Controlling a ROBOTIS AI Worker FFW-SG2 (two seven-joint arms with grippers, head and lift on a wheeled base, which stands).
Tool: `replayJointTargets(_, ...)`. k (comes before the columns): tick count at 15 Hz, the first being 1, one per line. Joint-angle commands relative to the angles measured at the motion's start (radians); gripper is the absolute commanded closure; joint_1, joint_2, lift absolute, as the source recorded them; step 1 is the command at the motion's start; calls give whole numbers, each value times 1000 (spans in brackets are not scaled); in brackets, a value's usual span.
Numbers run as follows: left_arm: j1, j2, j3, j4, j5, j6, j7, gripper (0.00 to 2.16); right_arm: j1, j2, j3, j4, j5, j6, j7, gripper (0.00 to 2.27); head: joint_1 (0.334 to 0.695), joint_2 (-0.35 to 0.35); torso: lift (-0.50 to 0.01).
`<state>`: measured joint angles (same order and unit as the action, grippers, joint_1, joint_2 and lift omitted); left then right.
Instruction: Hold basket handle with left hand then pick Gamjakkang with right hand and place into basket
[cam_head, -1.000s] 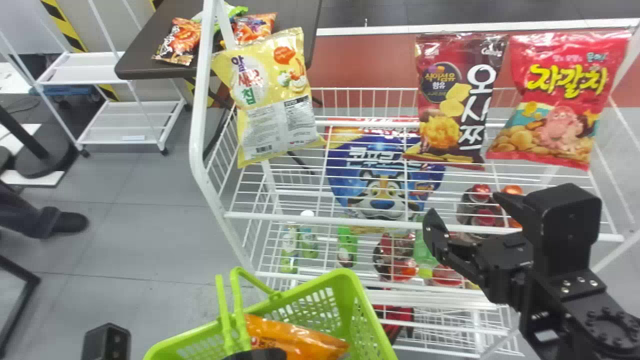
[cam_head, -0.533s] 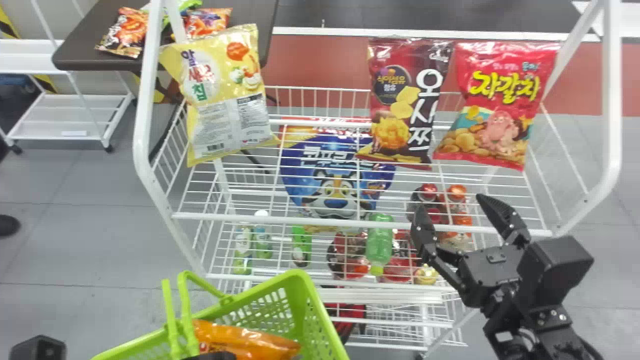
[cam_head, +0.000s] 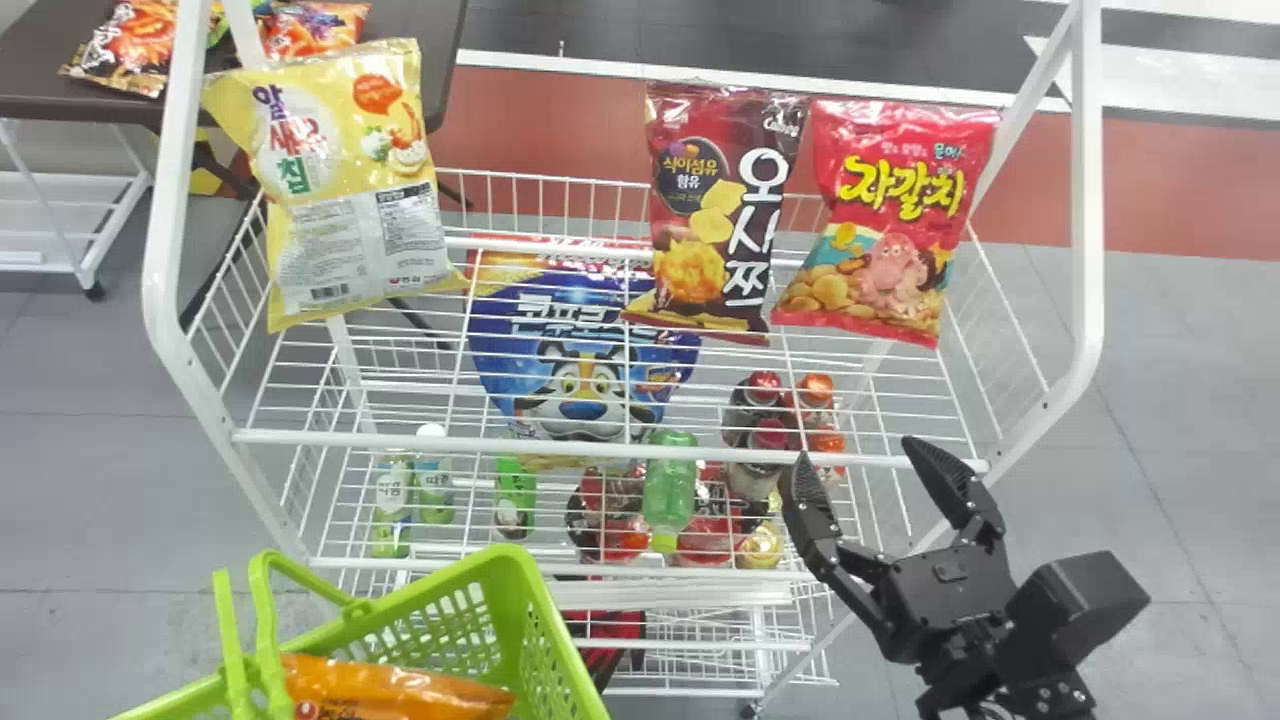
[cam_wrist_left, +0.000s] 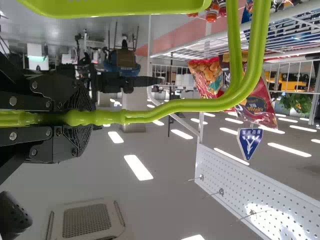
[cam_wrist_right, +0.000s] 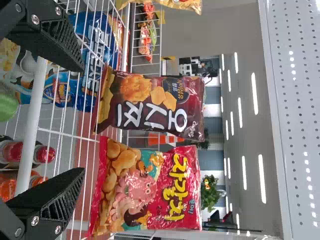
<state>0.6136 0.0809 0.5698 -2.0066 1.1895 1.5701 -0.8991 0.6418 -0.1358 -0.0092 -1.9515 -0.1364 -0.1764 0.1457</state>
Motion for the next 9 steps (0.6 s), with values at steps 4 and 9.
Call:
replayJointTargets(4, 2, -1, -1, 2, -1, 1, -4, 2145, 10, 5, -3, 0, 0, -21, 2, 107, 695, -140, -18)
replayJointTargets(9, 2, -1, -1, 2, -1, 1, -6, 2145, 15, 10, -6, -1, 0, -27, 18, 107, 695, -136, -18)
